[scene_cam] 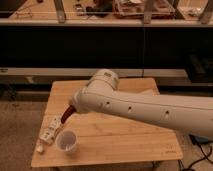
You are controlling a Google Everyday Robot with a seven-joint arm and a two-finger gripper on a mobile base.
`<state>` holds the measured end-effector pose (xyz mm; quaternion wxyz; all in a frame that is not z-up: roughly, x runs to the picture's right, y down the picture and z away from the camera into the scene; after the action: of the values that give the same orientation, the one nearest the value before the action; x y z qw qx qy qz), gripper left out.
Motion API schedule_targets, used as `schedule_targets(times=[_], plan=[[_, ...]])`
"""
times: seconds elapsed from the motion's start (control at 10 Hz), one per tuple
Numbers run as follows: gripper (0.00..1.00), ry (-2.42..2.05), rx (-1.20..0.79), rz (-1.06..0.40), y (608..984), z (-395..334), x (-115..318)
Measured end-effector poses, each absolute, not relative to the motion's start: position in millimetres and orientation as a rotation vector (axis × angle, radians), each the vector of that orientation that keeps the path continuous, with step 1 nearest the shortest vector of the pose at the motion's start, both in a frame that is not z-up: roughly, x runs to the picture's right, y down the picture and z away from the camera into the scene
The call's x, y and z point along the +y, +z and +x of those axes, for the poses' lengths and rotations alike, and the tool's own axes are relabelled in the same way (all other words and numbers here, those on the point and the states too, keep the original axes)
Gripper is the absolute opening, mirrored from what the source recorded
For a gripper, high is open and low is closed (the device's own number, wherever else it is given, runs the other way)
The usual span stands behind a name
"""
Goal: Place the pepper in the ceramic cup
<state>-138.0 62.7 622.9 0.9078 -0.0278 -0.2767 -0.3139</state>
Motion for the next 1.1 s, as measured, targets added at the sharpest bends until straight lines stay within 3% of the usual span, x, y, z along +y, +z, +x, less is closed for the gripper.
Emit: schedule_targets(times=[0.7,1.1], plan=[[0.00,-0.691,-0.590,-0.075,628,-144,68],[0.00,-0.973,-0.673,-0.210,658,-184,113]])
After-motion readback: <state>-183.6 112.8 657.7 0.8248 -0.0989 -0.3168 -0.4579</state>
